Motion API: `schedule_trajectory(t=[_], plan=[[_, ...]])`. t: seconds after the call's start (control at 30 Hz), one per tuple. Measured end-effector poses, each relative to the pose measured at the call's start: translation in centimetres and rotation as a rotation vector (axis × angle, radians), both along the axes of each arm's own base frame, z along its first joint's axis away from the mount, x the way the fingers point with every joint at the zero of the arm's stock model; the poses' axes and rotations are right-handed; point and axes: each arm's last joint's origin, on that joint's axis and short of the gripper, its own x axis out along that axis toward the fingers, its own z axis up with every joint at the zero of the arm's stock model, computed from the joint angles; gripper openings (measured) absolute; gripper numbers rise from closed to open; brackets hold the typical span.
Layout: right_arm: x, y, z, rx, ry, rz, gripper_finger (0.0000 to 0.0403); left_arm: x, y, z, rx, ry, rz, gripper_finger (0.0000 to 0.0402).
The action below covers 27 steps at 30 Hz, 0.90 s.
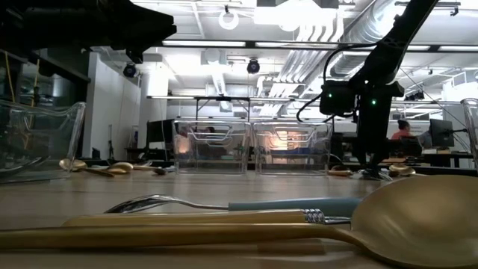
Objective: Sort silverware by color (type)
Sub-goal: Put the black spoon into the bottom left transparent bin
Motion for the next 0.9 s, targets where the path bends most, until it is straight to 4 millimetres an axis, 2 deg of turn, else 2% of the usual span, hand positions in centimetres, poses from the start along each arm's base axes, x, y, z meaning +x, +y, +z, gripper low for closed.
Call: schedule_trajectory(t=[0.27, 0.43, 0.67, 0.9], plan=[[0.2, 0.3, 0.3, -0.048, 0.022, 0.023, 0.0003, 0.0, 0.0, 0.0, -0.01, -0.001, -0.001, 0.011], [0.0, 0.6, 1.8, -0.121, 0.035, 0.04, 0.0002, 0.0, 0.0, 0.0, -0.016, -0.001, -0.002, 0.011], [-0.8, 1.2, 6.5, -0.275, 0.007, 0.153, 0.0001, 0.0, 0.0, 0.0, -0.015, -0.001, -0.002, 0.011], [-1.3, 3.6, 12.3, -0.507, 0.019, 0.47, 0.0001, 0.0, 0.0, 0.0, -0.006, 0.0, 0.005, 0.011]])
